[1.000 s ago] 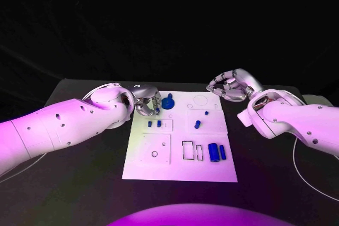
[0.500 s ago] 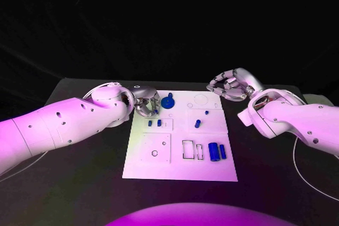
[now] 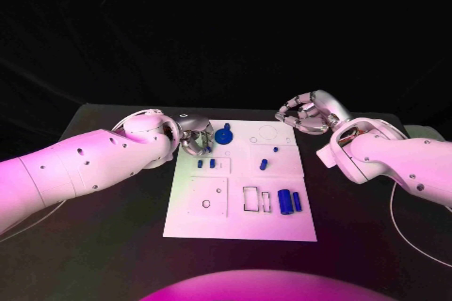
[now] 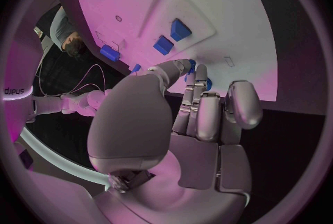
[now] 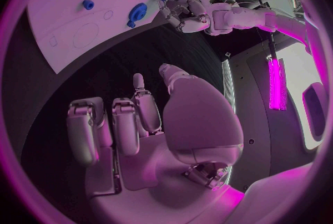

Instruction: Assemble the parts on the task board

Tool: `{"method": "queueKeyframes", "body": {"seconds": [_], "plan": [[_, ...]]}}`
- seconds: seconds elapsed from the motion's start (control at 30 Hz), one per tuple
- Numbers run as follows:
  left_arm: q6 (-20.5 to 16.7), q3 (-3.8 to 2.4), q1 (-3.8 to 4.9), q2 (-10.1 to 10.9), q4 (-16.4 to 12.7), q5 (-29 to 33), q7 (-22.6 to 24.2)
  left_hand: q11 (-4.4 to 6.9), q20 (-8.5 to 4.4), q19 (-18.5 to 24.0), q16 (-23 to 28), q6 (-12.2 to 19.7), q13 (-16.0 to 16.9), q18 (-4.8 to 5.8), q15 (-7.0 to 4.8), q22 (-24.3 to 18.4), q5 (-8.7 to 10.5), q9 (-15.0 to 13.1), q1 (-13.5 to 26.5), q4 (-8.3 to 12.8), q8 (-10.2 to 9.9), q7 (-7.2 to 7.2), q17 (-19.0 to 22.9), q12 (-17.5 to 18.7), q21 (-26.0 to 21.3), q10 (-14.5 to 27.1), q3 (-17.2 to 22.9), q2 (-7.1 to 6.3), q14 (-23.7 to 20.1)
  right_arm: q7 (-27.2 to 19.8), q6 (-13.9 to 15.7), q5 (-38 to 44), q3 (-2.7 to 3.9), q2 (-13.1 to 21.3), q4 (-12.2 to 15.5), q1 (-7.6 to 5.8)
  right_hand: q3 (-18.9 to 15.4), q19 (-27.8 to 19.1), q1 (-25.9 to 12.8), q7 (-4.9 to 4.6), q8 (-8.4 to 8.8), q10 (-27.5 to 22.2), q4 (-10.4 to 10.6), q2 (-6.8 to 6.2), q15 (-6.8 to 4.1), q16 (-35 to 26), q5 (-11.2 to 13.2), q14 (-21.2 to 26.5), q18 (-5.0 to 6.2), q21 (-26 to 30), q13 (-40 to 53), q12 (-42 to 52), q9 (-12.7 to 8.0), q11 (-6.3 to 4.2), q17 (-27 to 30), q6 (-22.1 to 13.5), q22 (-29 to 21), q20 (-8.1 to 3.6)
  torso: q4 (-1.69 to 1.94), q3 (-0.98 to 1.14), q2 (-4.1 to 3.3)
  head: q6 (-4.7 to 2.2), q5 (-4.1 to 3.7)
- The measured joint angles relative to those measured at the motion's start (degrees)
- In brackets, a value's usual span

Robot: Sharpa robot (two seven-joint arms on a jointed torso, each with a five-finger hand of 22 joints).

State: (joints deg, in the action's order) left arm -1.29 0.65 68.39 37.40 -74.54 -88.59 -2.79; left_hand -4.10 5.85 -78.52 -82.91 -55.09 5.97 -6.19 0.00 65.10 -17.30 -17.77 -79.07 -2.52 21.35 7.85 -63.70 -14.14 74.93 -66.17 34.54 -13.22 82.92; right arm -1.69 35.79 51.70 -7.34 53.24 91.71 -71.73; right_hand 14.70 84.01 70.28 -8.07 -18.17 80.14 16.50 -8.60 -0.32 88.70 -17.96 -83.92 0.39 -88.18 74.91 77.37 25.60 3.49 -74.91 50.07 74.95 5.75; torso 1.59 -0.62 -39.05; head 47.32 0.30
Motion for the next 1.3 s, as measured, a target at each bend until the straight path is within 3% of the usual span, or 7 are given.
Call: {"method": "queueKeyframes", "body": {"seconds": [0.7,1.0,1.3], "plan": [[0.4,0.08,0.00,-0.8,0.7,0.2,-0.2,-0.21,0.00,0.0,0.0,-0.2,0.0,0.00,0.00,0.0,0.00,0.0,0.2,0.0,-0.2,-0.20,0.1,0.5,0.0,-0.2,0.0,0.24,0.0,0.0,0.0,0.0,0.00,0.0,0.0,0.00,0.0,0.0,0.0,0.00,0.00,0.0,0.0,0.00,0.00,0.0,0.0,0.0,0.00,0.0,0.0,0.0,0.0,0.00,0.0,0.0,0.0,0.00,0.00,0.03,0.02,0.16,-0.09],[1.0,0.07,0.01,-0.8,0.7,0.3,-0.6,-0.53,-0.22,0.2,0.0,0.5,-0.4,-0.01,0.23,-0.7,0.00,0.3,0.7,0.5,-1.9,0.54,1.0,2.4,-0.3,0.1,-0.1,-0.23,-0.2,0.0,0.0,0.0,0.00,0.1,0.0,-0.01,0.0,0.0,0.0,0.00,-0.44,0.0,0.0,0.00,0.00,0.0,0.0,0.0,0.00,0.0,0.0,0.0,0.1,0.00,0.0,0.0,0.0,0.00,0.00,0.01,0.04,0.13,-0.04],[1.0,0.10,-0.01,-0.9,0.8,0.3,-0.7,-1.98,0.62,1.5,0.8,2.9,-0.8,0.00,1.28,-2.6,0.00,1.2,2.1,0.5,-4.4,1.90,3.2,5.0,-1.7,1.6,-0.1,-1.58,-1.3,0.0,0.0,0.0,0.00,0.1,0.0,0.00,0.0,0.0,0.0,0.00,-0.44,0.0,0.0,0.00,0.00,0.0,0.0,0.0,0.00,0.0,0.0,0.0,0.1,0.00,0.0,0.0,0.0,0.00,0.01,0.00,0.04,0.17,-0.03]]}}
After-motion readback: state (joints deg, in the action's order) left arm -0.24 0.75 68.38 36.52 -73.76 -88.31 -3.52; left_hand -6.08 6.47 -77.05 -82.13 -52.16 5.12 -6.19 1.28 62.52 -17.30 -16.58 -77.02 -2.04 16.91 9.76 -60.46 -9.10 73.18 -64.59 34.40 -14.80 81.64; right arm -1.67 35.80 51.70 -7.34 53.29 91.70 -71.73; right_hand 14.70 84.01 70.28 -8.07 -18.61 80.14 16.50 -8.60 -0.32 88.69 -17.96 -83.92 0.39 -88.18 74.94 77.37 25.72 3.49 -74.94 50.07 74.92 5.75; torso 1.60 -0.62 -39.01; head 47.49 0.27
